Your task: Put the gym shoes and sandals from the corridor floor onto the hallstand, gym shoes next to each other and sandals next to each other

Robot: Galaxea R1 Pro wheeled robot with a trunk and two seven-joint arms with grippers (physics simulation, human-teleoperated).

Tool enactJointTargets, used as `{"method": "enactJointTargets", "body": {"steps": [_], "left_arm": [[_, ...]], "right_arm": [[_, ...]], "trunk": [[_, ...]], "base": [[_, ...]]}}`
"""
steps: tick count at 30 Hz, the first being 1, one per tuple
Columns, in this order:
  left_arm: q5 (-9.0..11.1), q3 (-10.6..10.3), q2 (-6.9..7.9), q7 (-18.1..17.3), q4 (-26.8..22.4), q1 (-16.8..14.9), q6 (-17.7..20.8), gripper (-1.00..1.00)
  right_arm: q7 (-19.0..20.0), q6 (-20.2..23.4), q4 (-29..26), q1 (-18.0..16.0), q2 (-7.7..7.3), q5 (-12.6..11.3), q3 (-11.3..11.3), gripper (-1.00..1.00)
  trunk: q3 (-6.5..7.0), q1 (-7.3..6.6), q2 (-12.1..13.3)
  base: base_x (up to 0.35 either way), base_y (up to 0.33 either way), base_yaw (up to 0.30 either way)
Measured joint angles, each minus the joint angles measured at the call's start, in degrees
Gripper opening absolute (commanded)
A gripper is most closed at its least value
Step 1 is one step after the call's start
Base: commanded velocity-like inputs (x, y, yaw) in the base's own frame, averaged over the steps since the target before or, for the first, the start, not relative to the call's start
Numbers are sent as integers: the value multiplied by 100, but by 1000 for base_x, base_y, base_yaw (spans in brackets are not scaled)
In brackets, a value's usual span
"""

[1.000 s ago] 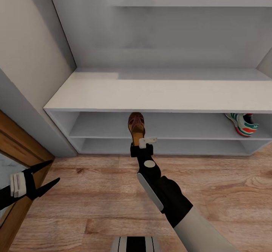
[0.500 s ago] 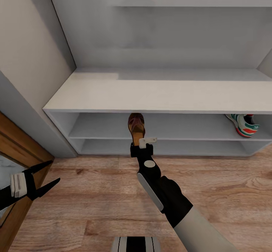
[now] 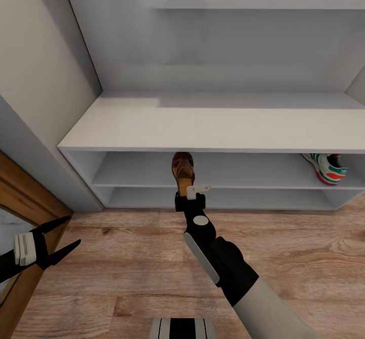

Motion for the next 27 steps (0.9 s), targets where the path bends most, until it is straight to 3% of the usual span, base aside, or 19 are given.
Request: {"method": "enactJointTargets", "body": {"steps": [20,27], "left_arm": [[0,5,0,3,2,0,2,100],[0,8,0,1,4,0,-1,100]], "right_arm": [[0,0,6,0,0,0,0,-100],[0,0,9,0,0,-1,0,-100]], "trunk": [[0,0,0],[0,-2,0]], "base": [[2,0,0],[183,0,0]]}}
